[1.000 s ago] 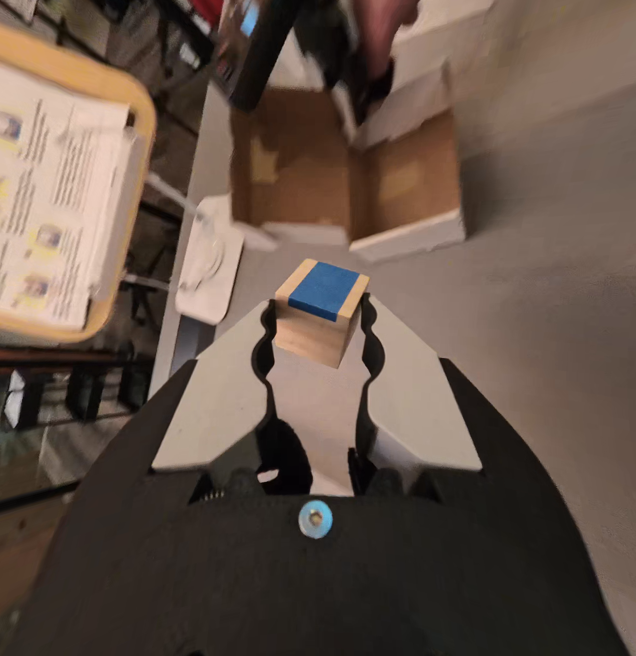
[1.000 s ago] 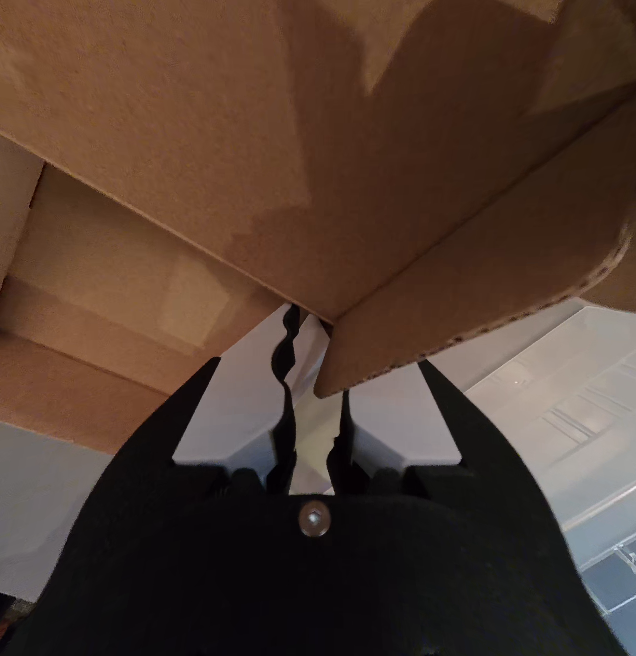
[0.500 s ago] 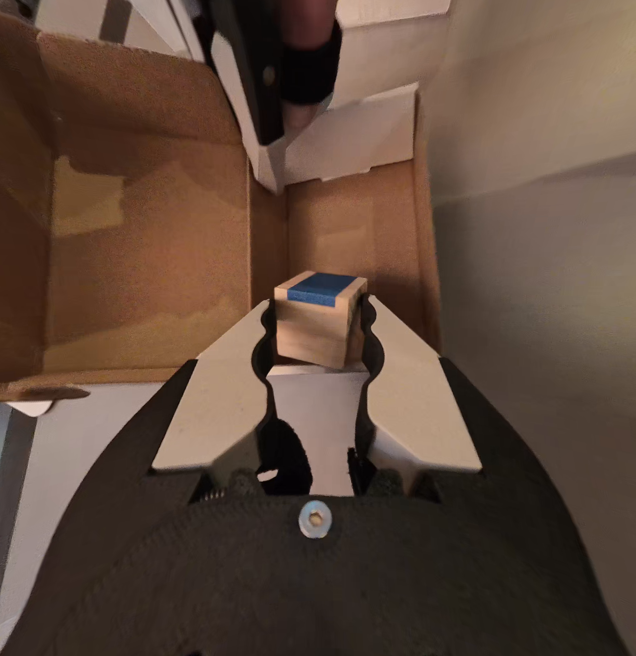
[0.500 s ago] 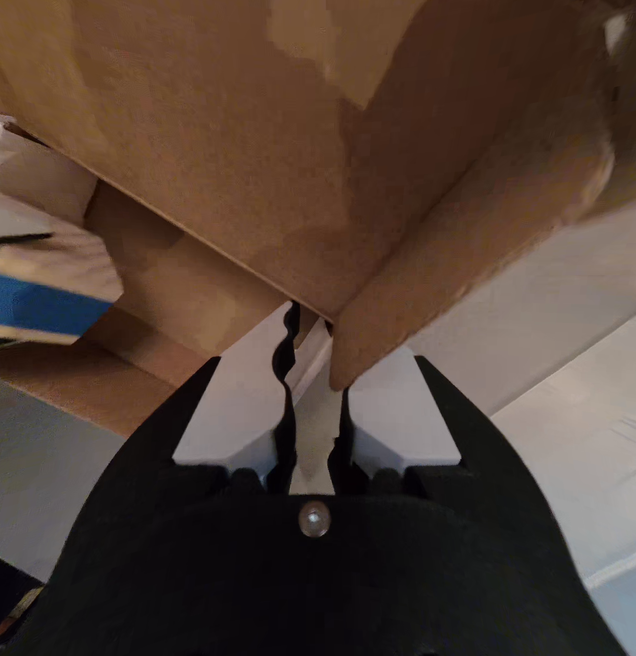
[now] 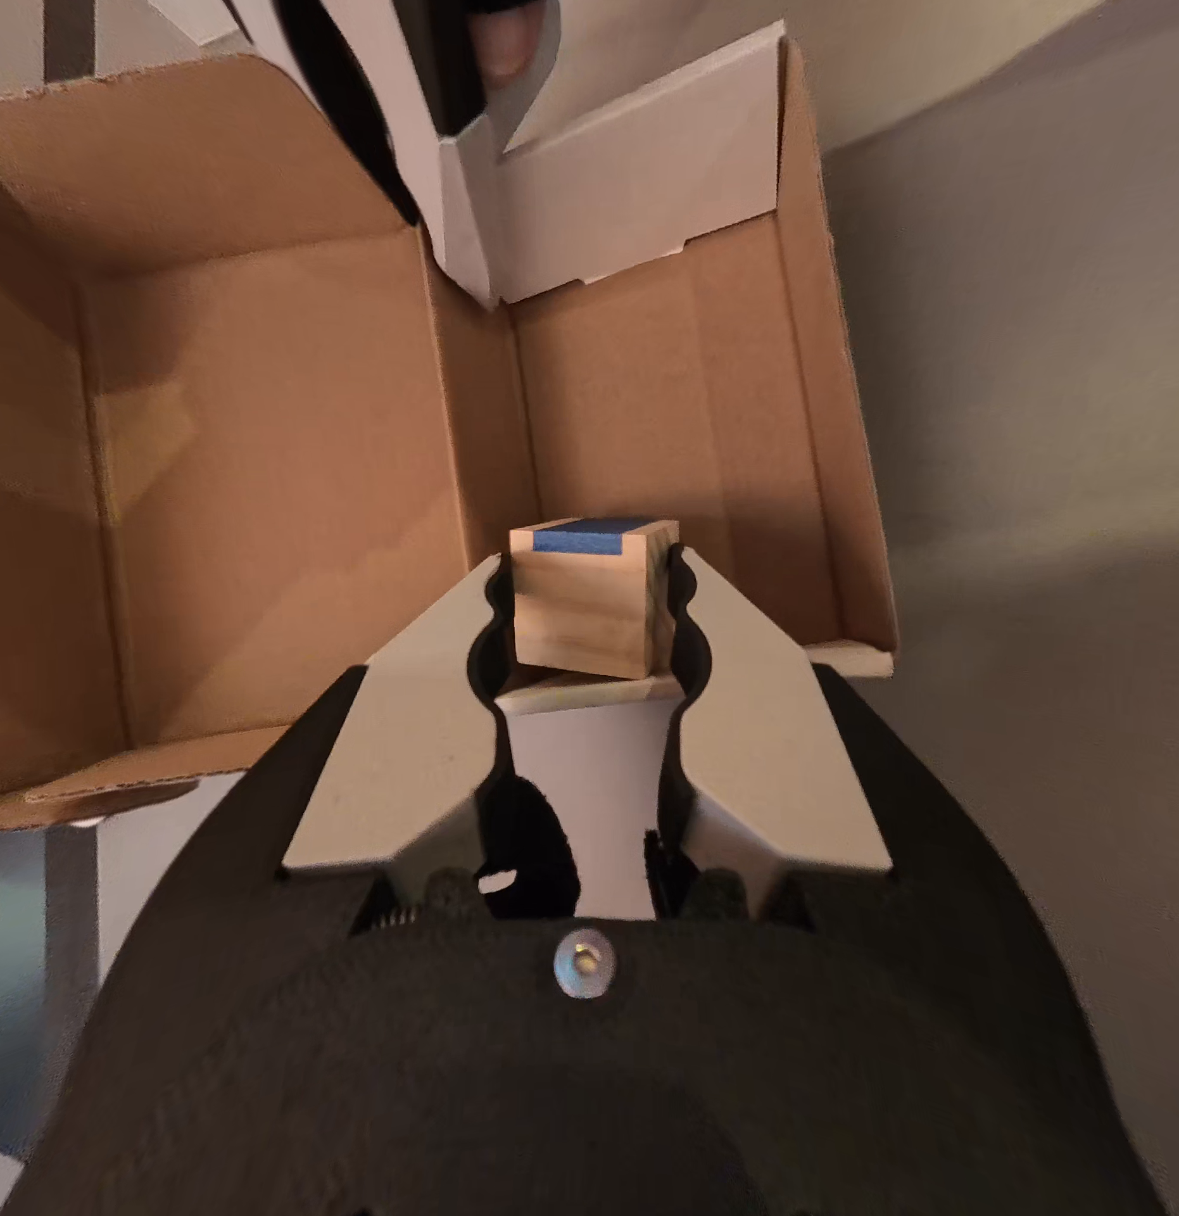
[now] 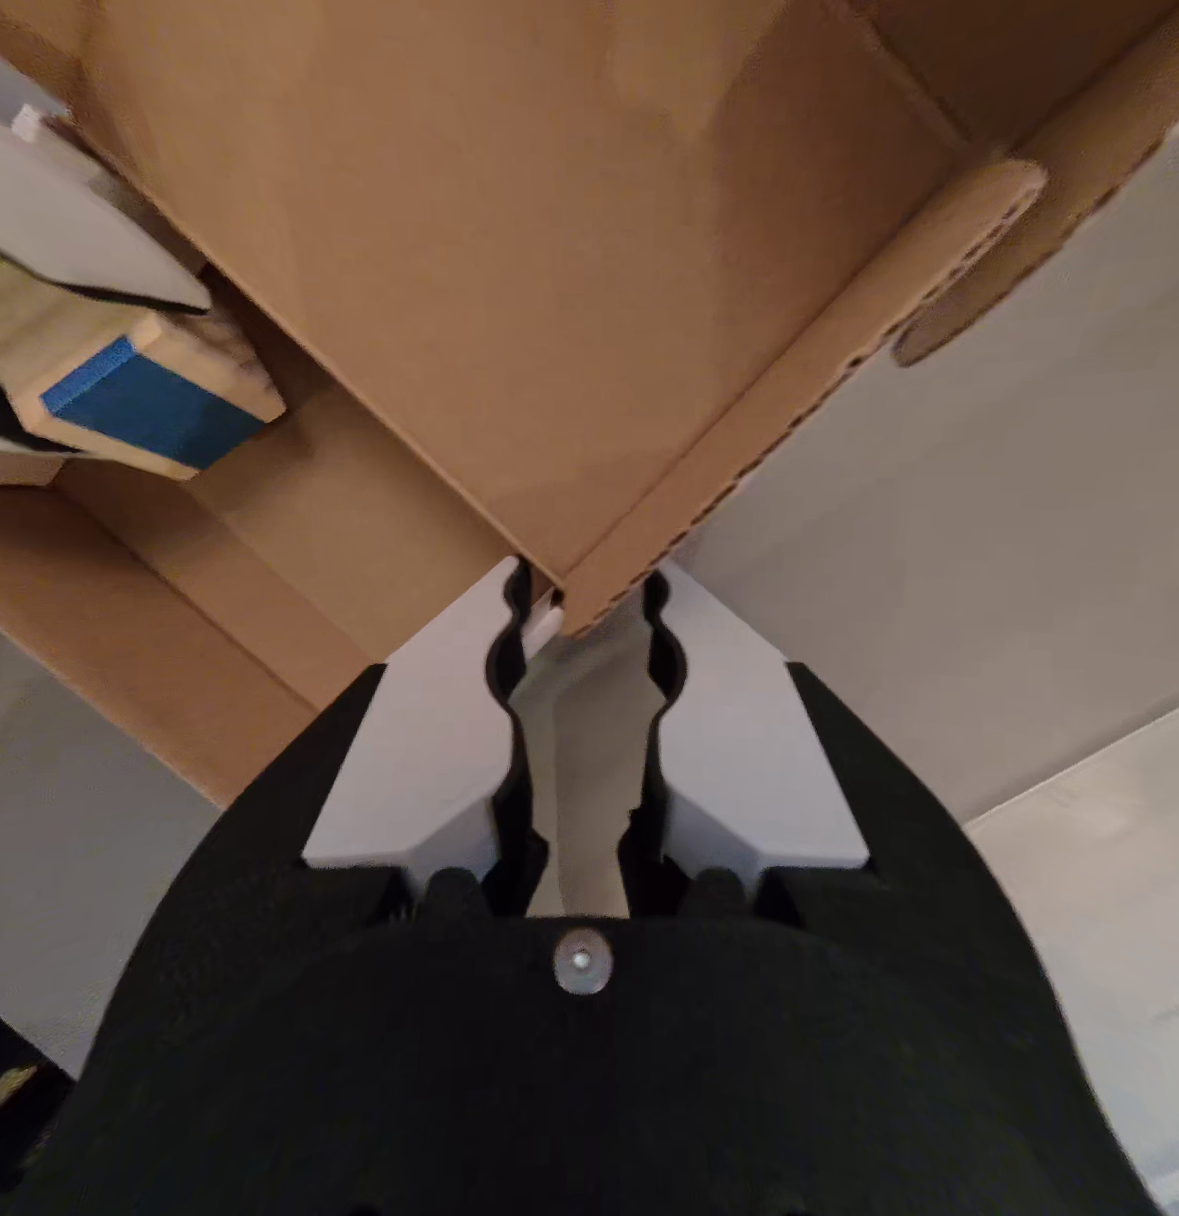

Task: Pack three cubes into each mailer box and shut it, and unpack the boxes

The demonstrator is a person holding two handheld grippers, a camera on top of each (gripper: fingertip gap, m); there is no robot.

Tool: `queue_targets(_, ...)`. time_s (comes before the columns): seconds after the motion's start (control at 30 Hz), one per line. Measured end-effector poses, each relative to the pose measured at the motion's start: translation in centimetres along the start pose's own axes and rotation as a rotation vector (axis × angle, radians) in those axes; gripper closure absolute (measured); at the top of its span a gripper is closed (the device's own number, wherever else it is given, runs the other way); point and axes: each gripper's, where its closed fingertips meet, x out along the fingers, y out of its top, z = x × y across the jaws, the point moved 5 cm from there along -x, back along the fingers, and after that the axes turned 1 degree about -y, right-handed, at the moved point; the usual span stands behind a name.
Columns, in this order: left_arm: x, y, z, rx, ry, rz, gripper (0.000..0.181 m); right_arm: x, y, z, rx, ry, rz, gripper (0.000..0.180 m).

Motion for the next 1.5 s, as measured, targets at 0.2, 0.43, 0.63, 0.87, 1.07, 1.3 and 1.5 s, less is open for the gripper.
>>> queue_targets(0.2,-0.2,-0.3,-1.0,-0.036,0.015,-0.002,0.136,0.3,0.1,-0.5,-0.042,0.031,-0.005,0.173)
queue_targets(0.43,-0.4,-0.1,0.5,-0.093,0.0,-0.198,0.136,0.4,0.3,-0.8,0.018,0.017,0.013,0.173)
queue_targets(0.63,0.1,0.5,0.2,-0.11,0.062,-0.265,0.133,0.4,0.4,-0.9,0.022,0.007,0.011,0.174)
queue_targets(0.87,-4.3,0.7,0.4,-0.164,0.144,-0.119,0.124,0.3,0.3,-0.8,0.031,0.009,0.022,0.174)
queue_targets(1.07,-17.7,-6.5,-1.4,-0.235,0.416,-0.195,0.13,0.3,0.3,-0.8,0.024,0.011,0.031,0.174)
queue_targets(1.3,-23.2,-20.6,-3.0,-0.432,0.435,-0.463,0.13,0.4,0.5,-0.9,0.015,0.009,0.03,0.174)
queue_targets(1.5,-19.6,-27.1,-2.7,-0.442,0.277,-0.597,0.13,0.4,0.5,-0.9,0.025,0.007,0.031,0.174)
